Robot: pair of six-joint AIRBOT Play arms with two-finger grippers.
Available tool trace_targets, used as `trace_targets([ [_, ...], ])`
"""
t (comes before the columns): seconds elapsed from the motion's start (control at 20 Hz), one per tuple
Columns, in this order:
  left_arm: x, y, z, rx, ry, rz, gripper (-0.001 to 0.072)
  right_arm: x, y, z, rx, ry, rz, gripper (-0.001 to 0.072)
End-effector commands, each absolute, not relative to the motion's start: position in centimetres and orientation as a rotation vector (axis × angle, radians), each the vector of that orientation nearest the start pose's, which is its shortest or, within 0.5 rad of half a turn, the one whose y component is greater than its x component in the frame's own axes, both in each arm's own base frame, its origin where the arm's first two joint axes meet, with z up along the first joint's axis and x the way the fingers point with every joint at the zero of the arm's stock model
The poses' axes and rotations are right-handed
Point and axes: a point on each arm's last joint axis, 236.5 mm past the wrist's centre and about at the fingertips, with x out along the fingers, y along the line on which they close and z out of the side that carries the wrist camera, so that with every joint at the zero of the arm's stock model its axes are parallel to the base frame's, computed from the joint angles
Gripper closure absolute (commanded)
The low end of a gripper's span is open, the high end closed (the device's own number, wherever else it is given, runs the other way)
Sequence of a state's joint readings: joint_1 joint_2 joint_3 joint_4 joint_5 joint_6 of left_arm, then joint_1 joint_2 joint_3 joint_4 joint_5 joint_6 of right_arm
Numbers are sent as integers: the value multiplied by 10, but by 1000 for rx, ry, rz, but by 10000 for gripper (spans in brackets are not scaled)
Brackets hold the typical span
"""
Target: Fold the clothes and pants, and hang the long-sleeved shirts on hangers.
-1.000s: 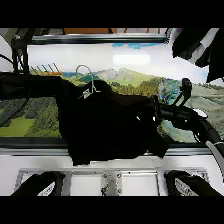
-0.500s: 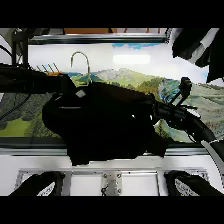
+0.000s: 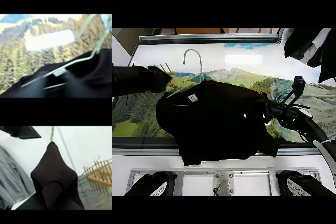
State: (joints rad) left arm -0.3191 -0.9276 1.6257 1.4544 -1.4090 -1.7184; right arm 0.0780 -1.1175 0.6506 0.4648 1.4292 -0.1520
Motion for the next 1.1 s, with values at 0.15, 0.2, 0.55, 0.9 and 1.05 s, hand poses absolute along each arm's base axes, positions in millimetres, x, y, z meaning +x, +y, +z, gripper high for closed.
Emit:
trace_targets([
  [0.15,306,-118,308,-76,686,-317,694,329,189,283,473,-201,1210,700],
  [0.2,307,-119,305,-75,694,-317,694,337,174,293,430,-220,1159,700],
  [0.55,322,-147,278,-40,777,-366,694,367,22,371,173,-360,628,701],
  [0.9,334,-166,252,-12,847,-390,694,337,-132,432,14,-458,40,700],
  [1.05,334,-166,252,-12,847,-389,694,319,-189,452,-91,-435,-222,700],
])
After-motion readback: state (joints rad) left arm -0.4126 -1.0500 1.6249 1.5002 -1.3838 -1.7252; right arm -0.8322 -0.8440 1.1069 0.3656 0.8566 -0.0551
